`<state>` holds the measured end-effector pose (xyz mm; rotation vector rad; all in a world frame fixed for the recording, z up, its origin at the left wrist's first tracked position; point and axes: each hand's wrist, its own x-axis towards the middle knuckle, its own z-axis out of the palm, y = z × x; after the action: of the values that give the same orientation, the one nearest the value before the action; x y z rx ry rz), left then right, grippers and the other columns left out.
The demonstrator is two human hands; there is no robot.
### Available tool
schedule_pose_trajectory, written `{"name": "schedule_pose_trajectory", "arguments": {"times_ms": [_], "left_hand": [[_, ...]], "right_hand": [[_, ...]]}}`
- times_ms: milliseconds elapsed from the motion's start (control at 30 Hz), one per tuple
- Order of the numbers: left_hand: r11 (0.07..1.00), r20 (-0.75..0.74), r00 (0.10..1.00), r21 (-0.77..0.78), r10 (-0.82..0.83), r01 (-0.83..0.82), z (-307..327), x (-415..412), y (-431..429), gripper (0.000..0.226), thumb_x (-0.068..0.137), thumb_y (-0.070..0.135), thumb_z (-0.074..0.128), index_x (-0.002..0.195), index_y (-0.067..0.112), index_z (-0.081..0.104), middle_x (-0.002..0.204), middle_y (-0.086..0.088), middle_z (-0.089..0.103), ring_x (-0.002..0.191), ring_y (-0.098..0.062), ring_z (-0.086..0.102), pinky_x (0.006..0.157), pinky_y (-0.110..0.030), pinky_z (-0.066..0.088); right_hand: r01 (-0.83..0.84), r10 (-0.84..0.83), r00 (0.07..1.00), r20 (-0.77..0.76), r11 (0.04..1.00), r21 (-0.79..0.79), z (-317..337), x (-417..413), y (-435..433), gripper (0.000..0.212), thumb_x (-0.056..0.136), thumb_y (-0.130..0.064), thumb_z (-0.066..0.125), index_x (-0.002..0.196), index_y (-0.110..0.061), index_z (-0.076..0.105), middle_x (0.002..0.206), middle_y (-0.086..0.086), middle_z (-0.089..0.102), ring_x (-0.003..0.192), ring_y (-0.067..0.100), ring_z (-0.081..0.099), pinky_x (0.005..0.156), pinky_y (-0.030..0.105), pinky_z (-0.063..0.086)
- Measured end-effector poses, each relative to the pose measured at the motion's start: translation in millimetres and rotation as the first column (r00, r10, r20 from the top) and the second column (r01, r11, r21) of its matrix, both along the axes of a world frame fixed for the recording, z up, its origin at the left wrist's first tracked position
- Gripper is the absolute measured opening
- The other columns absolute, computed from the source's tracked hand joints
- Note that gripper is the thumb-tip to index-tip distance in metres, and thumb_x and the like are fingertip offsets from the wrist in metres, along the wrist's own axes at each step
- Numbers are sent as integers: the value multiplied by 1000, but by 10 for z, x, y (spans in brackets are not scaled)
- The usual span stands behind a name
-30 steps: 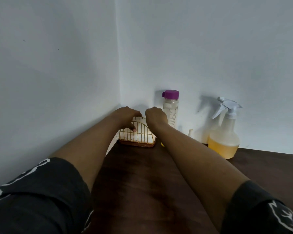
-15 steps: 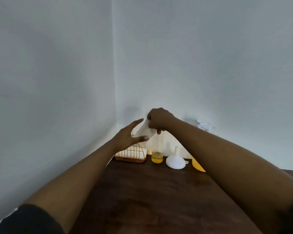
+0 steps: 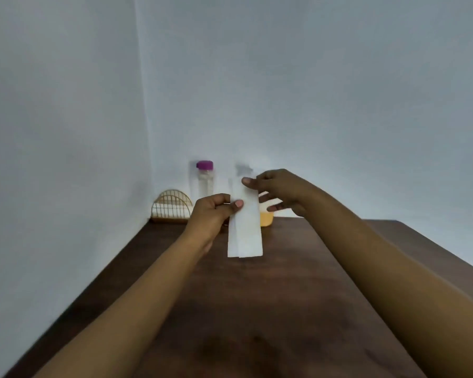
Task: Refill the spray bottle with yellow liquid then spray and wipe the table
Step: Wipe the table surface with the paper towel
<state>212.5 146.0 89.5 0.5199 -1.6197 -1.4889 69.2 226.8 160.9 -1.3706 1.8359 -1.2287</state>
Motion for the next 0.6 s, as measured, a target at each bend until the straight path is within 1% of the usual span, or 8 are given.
{"name": "schedule_pose_trajectory", "arguments": {"times_ms": [100, 167, 233, 300, 367, 500, 600], "left_hand": [[992, -51, 998, 116, -45, 50, -171, -90, 629, 9, 87, 12, 64, 94, 14, 69, 91, -5, 75, 83, -20, 72, 59, -26, 56], [980, -91, 992, 174, -83, 98, -286, -144, 991, 10, 88, 10, 62, 96, 14, 67, 89, -4, 76, 81, -19, 73, 58, -26, 56], [971, -80, 991, 202, -110, 124, -395, -192, 1313, 12, 88, 8, 61, 97, 15, 66, 87, 0, 76, 81, -16, 72, 58, -25, 56], [969, -27, 989, 199, -147, 150, -512, -236, 1571, 16, 88, 8, 61, 103, 14, 64, 87, 1, 76, 80, -13, 72, 57, -24, 56], [964, 30, 977, 174, -211, 203, -622, -268, 1771, 18, 87, 8, 62, 104, 16, 63, 87, 0, 76, 77, -12, 72, 56, -22, 55], [955, 112, 953, 134, -281, 266, -750, -452, 2094, 16, 87, 9, 63, 96, 22, 65, 83, 1, 76, 70, -9, 71, 55, -19, 54], [934, 222, 910, 162, -350, 319, -785, -649, 2272, 15, 88, 7, 61, 99, 17, 65, 79, 1, 75, 66, -8, 70, 54, -19, 53]], "right_hand": [[-27, 19, 980, 198, 999, 39, -365, -26, 691, 32, 79, -36, 72, 99, -12, 65, 90, 0, 74, 76, 13, 72, 55, 24, 53], [-11, 7, 970, 244, 1000, 16, -558, -57, 1088, 25, 83, -26, 69, 101, -11, 64, 89, 1, 75, 75, 12, 72, 54, 21, 53], [53, -50, 968, 245, 999, -8, -715, -109, 1472, 15, 85, -16, 67, 98, -11, 64, 81, 0, 74, 67, 9, 71, 52, 19, 52], [126, -115, 969, 218, 991, -38, -841, -196, 1831, 6, 86, -7, 64, 91, -10, 64, 68, -2, 70, 56, 7, 66, 51, 18, 51], [180, -167, 966, 198, 982, -49, -948, -285, 2123, 7, 85, -3, 64, 85, -10, 65, 63, -4, 68, 53, 4, 62, 49, 17, 49], [248, -234, 950, 206, 968, -47, -1100, -439, 2563, 10, 84, -3, 65, 81, -12, 66, 66, -3, 69, 56, 4, 61, 50, 17, 48], [337, -321, 928, 187, 940, -57, -1209, -570, 2811, 11, 83, 0, 64, 80, -11, 66, 64, -1, 69, 54, 5, 62, 49, 17, 48]]}}
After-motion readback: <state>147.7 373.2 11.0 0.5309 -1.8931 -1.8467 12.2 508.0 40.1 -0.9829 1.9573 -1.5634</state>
